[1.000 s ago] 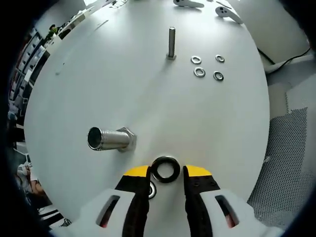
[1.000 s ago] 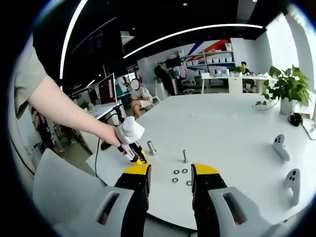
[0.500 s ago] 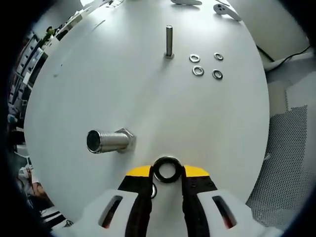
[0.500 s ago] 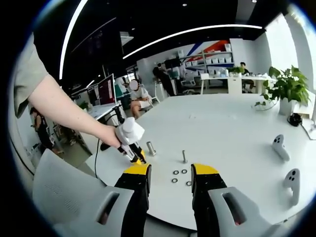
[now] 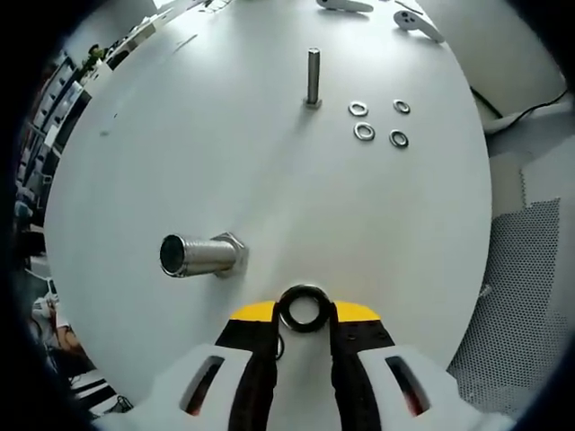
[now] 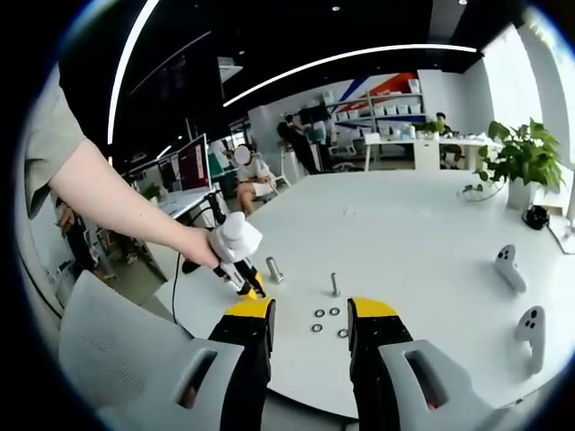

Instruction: Place the washer onto the threaded stud by aligning its center hole with the stud, sliding it down to the base, and recovering from edge contact or off-axis alignment until the washer reaches the visible bottom stop.

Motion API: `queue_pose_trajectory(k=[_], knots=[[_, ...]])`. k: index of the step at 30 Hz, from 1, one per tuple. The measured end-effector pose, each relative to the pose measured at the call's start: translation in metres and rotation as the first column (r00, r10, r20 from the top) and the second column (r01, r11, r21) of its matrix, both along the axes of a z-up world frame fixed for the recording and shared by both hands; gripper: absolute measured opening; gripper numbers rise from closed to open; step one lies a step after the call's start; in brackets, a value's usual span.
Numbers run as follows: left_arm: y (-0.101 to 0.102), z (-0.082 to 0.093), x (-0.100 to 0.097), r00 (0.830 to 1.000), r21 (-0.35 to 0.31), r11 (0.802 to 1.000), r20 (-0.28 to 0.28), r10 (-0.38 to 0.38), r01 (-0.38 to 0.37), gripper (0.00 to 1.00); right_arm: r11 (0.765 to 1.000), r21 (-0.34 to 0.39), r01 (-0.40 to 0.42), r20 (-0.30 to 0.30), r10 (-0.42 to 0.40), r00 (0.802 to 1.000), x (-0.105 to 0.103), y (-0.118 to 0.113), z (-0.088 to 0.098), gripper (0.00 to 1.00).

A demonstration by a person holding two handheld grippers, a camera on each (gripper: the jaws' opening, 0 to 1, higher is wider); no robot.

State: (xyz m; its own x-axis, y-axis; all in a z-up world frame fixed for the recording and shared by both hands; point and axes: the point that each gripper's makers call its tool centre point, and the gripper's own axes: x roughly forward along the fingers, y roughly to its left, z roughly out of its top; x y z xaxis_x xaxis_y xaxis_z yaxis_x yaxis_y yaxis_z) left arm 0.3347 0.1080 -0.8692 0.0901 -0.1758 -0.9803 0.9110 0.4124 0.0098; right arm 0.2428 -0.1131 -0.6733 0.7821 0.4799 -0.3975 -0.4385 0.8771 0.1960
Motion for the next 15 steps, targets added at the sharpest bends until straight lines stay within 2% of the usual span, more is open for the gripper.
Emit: queue_pose_trajectory(k=[7, 15], knots=[[-0.002, 0.002, 0.001, 1.0, -0.008, 1.0, 0.008, -0.011, 0.011, 0.19, 1.0, 0.0, 0.002, 0.001, -0.002, 1.0, 0.0, -0.001, 0.0, 0.34], [-0.002, 0.012, 0.005, 0.999, -0.016, 1.0, 0.03, -0.027, 0.027, 0.19, 1.0, 0.005, 0.001, 0.001, -0.001, 1.0, 0.0, 0.0, 0.0, 0.34]])
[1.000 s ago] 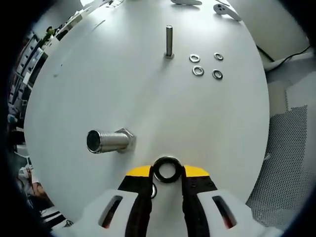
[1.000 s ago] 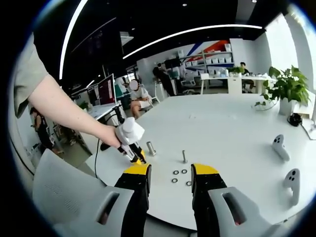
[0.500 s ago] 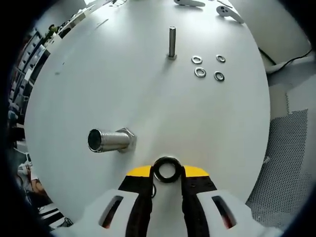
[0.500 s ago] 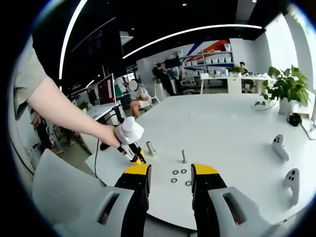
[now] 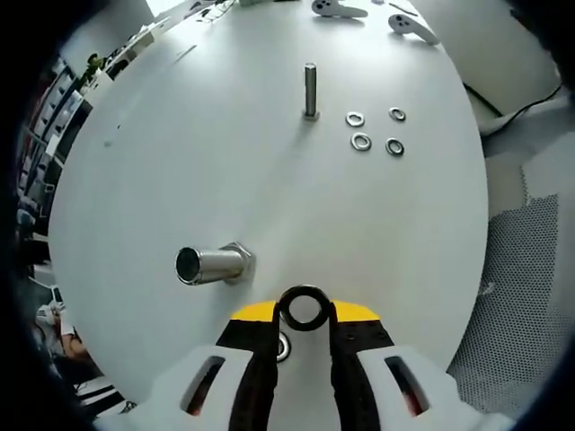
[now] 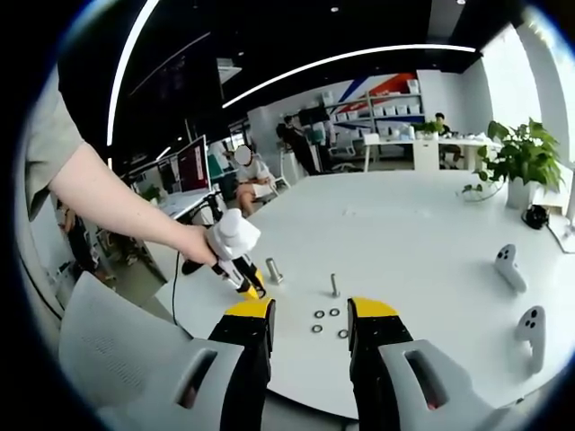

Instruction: Place the washer onto the threaded stud by aligning its center hole with the stud, sliding it down to the base, and recovering from edge contact or off-axis alignment until the washer reaches the visible bottom stop.

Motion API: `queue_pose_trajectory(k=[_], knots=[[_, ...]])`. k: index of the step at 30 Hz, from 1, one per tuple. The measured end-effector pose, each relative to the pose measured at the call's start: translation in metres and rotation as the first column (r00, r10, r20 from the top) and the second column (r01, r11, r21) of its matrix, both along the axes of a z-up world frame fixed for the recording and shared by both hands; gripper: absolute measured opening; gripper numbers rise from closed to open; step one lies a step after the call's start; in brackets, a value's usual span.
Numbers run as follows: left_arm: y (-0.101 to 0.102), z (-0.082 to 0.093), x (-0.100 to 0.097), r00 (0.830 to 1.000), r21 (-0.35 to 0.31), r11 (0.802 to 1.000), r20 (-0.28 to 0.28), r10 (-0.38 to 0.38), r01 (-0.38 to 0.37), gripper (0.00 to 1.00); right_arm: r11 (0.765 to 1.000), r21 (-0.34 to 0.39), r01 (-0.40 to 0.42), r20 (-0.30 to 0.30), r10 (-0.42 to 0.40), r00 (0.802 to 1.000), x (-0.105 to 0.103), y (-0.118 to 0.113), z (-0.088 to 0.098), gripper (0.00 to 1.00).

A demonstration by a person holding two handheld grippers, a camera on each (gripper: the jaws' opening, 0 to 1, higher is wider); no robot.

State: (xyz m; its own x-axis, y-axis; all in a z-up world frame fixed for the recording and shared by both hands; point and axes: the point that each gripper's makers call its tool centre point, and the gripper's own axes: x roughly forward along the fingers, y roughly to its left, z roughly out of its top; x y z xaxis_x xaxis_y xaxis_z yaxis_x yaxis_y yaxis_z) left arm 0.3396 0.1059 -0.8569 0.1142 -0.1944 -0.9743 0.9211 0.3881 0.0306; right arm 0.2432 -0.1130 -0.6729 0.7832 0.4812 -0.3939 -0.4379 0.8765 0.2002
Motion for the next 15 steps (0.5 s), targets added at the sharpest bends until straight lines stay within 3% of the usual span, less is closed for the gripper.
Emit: queue_pose_trajectory(k=[15], knots=[[-0.006, 0.038, 0.013, 0.996, -0.021, 0.998, 0.067, -0.052, 0.053, 0.19, 1.0, 0.004, 0.0, 0.0, 0.0, 1.0, 0.0, 0.0, 0.0, 0.34]])
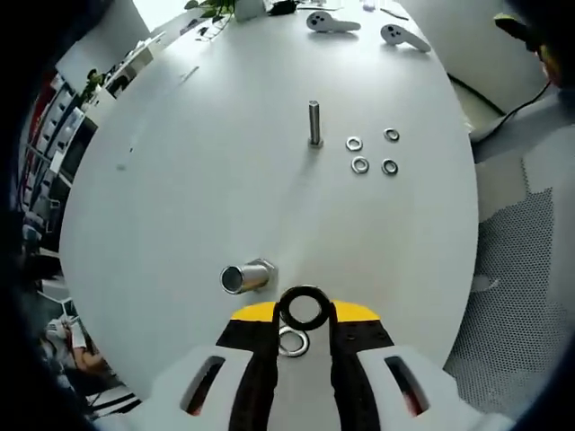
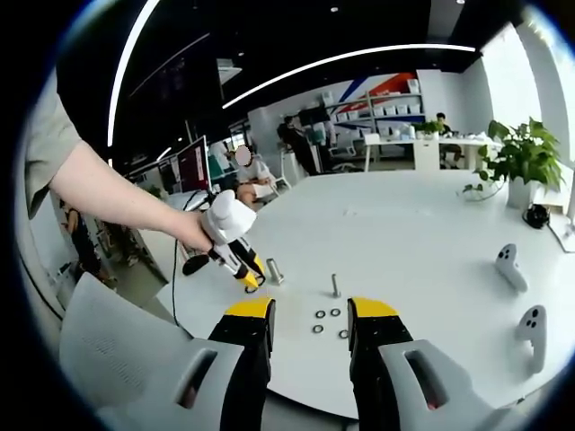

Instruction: Place the washer onto the threaded stud by aligning its center hole with the stud, sliding it down to the base, and recovering from edge contact or off-axis alignment until the washer reaches the visible bottom stop.

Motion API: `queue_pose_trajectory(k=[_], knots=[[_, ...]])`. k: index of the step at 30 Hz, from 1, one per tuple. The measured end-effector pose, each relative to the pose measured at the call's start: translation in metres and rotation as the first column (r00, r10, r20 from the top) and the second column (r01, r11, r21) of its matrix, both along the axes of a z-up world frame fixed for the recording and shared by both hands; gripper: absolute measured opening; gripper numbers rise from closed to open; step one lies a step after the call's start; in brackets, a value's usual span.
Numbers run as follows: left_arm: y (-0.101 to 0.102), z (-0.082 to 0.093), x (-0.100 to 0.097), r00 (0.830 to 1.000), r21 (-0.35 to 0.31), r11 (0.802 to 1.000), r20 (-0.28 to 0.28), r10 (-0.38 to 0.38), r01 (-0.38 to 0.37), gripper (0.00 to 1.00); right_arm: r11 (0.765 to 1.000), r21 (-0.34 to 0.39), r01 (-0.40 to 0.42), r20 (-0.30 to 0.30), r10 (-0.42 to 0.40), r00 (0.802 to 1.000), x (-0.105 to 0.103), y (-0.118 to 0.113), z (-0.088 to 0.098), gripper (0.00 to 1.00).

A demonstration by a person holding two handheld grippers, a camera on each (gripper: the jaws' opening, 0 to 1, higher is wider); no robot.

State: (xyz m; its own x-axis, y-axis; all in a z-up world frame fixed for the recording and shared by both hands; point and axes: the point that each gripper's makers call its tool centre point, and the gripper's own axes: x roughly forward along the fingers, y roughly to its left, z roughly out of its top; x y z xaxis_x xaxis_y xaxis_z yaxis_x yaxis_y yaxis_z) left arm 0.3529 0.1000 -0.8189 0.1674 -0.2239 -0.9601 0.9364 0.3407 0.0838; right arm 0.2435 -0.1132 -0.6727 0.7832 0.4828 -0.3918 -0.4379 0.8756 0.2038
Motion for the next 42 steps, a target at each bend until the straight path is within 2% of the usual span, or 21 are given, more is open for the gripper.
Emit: queue_pose_trajectory(k=[6, 14, 22, 26, 35, 42], knots=[[-0.004, 0.017, 0.012, 0.999, -0.013, 1.0, 0.044, -0.014, 0.014, 0.19, 1.0, -0.003, -0.007, -0.002, 0.007, 1.0, 0.0, 0.002, 0.0, 0.34], [-0.002, 0.027, 0.029, 0.997, -0.009, 1.0, 0.077, -0.015, 0.016, 0.19, 1.0, -0.002, -0.01, -0.002, 0.01, 1.0, 0.0, 0.002, -0.001, 0.34], [-0.001, 0.023, 0.042, 0.996, -0.004, 1.0, 0.085, 0.001, -0.001, 0.19, 1.0, -0.005, -0.017, -0.004, 0.017, 1.0, -0.001, 0.003, -0.001, 0.34], [-0.003, 0.019, 0.045, 0.995, 0.009, 1.0, 0.099, -0.022, 0.021, 0.19, 1.0, -0.003, -0.019, -0.008, 0.019, 1.0, -0.001, 0.003, -0.002, 0.34], [-0.004, 0.009, 0.046, 0.996, 0.029, 0.999, 0.081, -0.026, 0.024, 0.19, 1.0, -0.002, -0.019, -0.008, 0.019, 1.0, -0.001, 0.003, -0.002, 0.34], [-0.008, 0.006, 0.055, 0.997, 0.006, 1.0, 0.077, 0.0, -0.001, 0.19, 1.0, -0.008, -0.018, -0.012, 0.018, 1.0, -0.001, 0.003, -0.003, 0.34]])
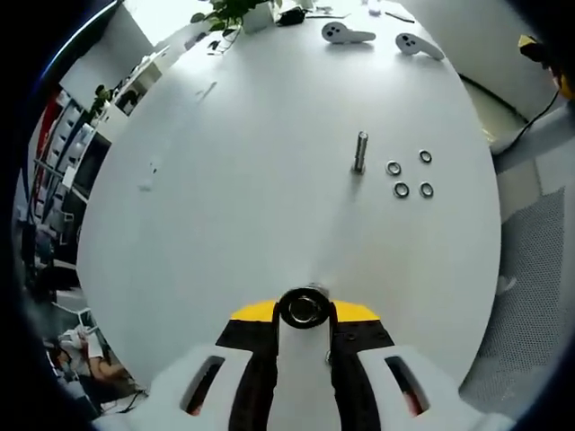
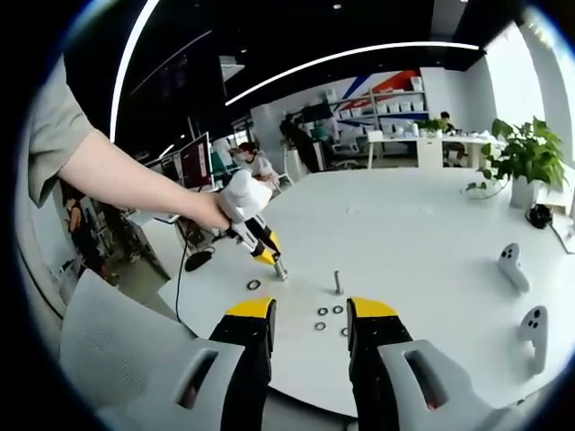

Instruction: Place the washer onto the threaded stud by aligning its center hole with the stud, sliding it down to the base, and recovering from edge contact or off-axis alignment until the washer reaches the visible bottom stop.

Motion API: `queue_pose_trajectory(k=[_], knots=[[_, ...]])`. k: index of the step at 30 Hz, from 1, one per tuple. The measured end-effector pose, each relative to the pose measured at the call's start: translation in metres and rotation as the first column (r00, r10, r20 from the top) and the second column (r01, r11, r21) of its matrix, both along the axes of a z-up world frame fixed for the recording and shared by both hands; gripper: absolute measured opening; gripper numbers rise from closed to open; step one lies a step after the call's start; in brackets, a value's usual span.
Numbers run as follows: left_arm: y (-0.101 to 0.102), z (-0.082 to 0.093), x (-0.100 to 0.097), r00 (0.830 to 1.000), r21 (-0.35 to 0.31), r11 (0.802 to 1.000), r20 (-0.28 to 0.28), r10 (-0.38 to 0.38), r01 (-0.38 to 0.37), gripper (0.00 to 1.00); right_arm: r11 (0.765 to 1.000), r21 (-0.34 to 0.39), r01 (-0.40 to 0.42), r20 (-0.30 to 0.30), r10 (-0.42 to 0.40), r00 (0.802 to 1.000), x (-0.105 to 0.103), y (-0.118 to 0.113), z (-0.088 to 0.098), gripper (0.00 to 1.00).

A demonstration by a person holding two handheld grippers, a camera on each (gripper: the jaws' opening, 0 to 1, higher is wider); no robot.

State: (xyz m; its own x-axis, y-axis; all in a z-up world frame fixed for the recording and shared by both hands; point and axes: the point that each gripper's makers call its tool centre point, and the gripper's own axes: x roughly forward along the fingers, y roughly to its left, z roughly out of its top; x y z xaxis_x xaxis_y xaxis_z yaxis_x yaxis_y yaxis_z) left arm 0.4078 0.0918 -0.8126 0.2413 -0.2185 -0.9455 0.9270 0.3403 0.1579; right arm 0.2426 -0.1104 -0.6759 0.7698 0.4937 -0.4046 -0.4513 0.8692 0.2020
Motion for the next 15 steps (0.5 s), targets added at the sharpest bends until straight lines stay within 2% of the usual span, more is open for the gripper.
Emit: queue_pose_trajectory(k=[7, 9, 12, 13, 15], knots=[[-0.0006, -0.0004, -0.0028, 1.0, 0.008, 1.0, -0.028, -0.011, 0.011, 0.19, 1.0, -0.002, 0.007, -0.002, -0.007, 1.0, 0.0006, -0.0011, -0.0005, 0.34], [0.0003, -0.0007, -0.0054, 0.999, 0.028, 0.999, -0.052, -0.014, 0.015, 0.19, 1.0, -0.004, 0.007, -0.002, -0.007, 1.0, 0.0006, -0.001, -0.0005, 0.34], [-0.0005, -0.0006, -0.007, 0.995, 0.087, 0.993, -0.068, -0.077, 0.083, 0.19, 1.0, -0.005, 0.009, -0.003, -0.009, 1.0, 0.0007, -0.0015, -0.0007, 0.34], [-0.0007, -0.0007, -0.007, 0.994, 0.091, 0.992, -0.068, -0.08, 0.086, 0.19, 1.0, -0.005, 0.009, -0.004, -0.009, 1.0, 0.0007, -0.0014, -0.0008, 0.34], [-0.001, -0.0033, -0.0087, 0.992, 0.108, 0.991, -0.104, -0.067, 0.079, 0.19, 1.0, -0.006, 0.011, -0.002, -0.011, 1.0, 0.0007, -0.0016, -0.0005, 0.34]])
